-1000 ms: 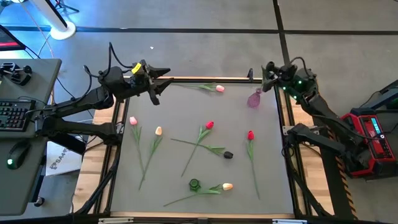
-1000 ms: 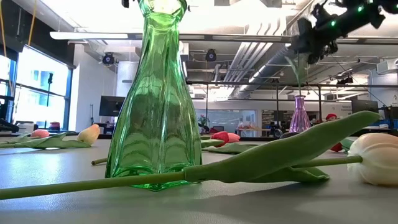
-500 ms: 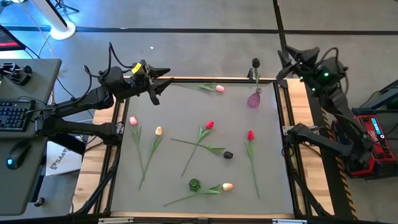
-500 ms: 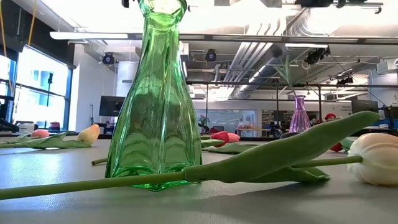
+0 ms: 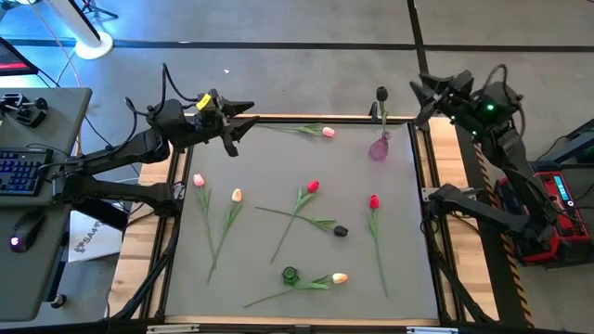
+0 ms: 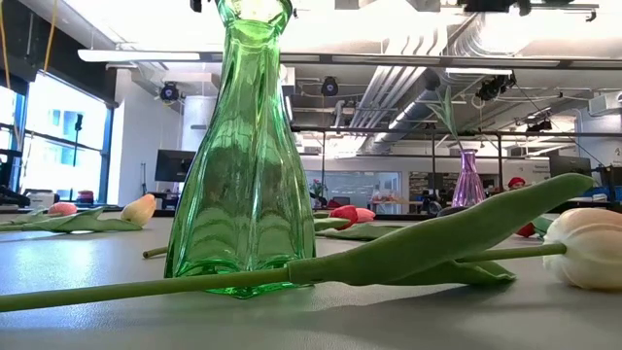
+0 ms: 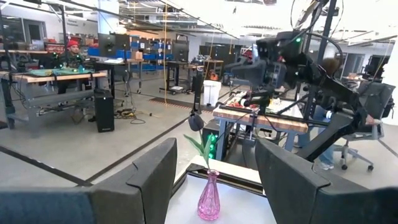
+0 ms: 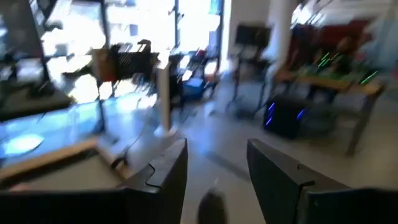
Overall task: Sort flowers into vase by color
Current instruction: Put the black flower into the violet vase
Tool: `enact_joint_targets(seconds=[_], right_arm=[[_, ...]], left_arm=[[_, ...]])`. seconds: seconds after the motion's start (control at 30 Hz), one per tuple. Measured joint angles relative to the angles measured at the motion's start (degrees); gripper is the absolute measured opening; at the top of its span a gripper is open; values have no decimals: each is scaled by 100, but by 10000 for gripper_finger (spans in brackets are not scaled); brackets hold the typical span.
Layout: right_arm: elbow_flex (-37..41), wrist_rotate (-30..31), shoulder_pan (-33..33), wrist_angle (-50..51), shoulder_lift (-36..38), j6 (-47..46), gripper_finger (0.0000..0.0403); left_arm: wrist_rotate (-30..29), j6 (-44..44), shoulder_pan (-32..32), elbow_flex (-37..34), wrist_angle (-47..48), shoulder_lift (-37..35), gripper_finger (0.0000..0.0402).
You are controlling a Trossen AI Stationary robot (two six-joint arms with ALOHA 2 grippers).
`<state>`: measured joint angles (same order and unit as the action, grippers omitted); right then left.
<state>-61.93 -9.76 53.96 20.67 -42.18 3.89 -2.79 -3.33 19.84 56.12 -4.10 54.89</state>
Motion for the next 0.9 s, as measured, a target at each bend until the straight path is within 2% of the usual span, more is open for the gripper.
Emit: enact_joint_targets(seconds=[0.23,0.37,0.47,0.73,0.9], right_arm=[[0,-1078,-401,731,-247,-627,154],[0,-1158,-1092,784,-527,-1266,154],[0,-666,-1732,774,-768,-1640,154],[2,1260,-3533,213,-1673,-2596,153],[2,2128,-4322,-110,-2302,-3378,153]], left_arm=[[0,0,1,0,1,0,206],[2,0,2,0,0,0,206],[0,0,0,0,0,0,206],[1,0,0,0,1,0,206],[1,-1,0,0,2,0,206]])
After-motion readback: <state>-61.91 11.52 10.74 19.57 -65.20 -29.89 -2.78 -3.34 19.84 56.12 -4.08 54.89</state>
